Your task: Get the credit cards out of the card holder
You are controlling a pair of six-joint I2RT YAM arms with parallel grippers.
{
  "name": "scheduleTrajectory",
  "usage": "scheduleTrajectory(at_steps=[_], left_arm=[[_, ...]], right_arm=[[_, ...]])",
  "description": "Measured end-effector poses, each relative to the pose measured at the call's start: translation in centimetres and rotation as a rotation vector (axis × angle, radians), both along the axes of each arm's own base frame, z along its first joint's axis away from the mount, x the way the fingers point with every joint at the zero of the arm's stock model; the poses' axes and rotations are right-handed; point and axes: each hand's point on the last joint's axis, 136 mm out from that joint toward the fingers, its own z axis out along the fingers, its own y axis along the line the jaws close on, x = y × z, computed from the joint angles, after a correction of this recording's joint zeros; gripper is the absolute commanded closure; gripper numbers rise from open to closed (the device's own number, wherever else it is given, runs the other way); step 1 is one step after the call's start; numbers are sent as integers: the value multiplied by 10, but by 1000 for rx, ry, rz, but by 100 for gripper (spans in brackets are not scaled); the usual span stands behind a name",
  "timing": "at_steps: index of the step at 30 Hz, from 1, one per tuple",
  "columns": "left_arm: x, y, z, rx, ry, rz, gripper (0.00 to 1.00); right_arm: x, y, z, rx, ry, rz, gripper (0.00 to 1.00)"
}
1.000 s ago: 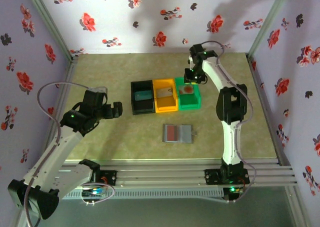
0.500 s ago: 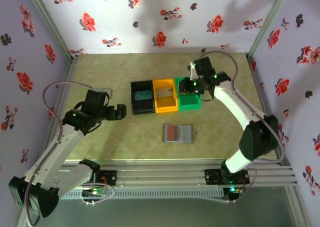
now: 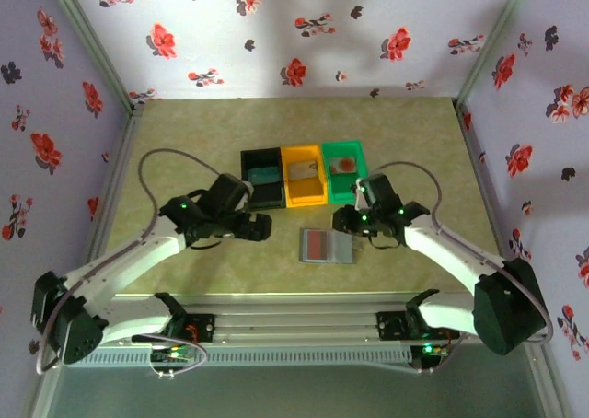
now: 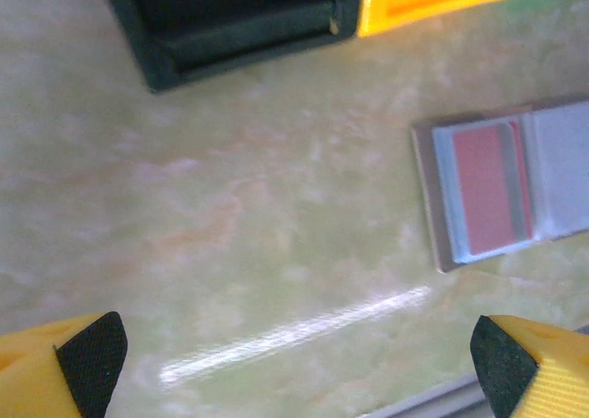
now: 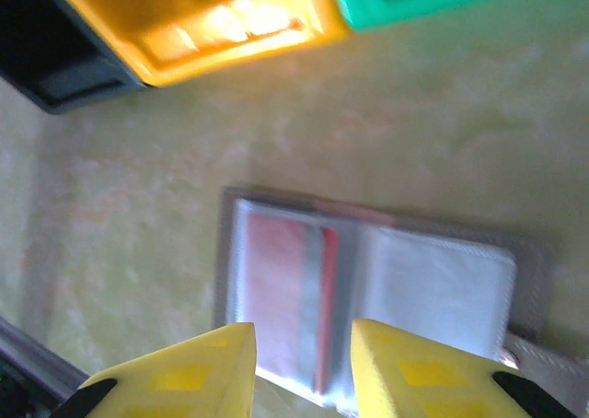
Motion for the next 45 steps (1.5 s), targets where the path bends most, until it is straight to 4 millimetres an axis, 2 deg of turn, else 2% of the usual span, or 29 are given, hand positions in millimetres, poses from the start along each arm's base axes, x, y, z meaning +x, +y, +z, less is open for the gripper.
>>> scheduleTrajectory(at_steps=[2, 6, 11, 16, 22, 30, 34, 38, 45], left_arm=[[-3, -17, -8, -9, 41, 3, 0], [-5, -48, -20, -20, 101, 10, 0], [-7, -86, -35, -27, 158, 12, 0], [-16, -113, -54, -37, 204, 6, 0], [-16, -132, -63, -71, 229, 16, 0], [-12, -156, -54, -197, 248, 39, 0], [-14, -167, -63, -232, 290, 46, 0], [-19, -171, -78, -231, 335, 58, 0], [-23, -178, -84, -244, 363, 55, 0]], right_arm=[[-10, -7, -18, -15, 38, -22, 67], [-23, -16, -38, -25, 82, -56, 68], [-27, -23, -42, -26, 62, -86, 68], [-31, -29, -48, -35, 48, -103, 70], [-36, -32, -57, -39, 57, -106, 75], [-36, -32, -59, -29, 52, -114, 76], [-36, -32, -60, -23, 48, -118, 77], [-35, -31, -60, -20, 45, -120, 77], [-34, -31, -59, -17, 40, -120, 78]])
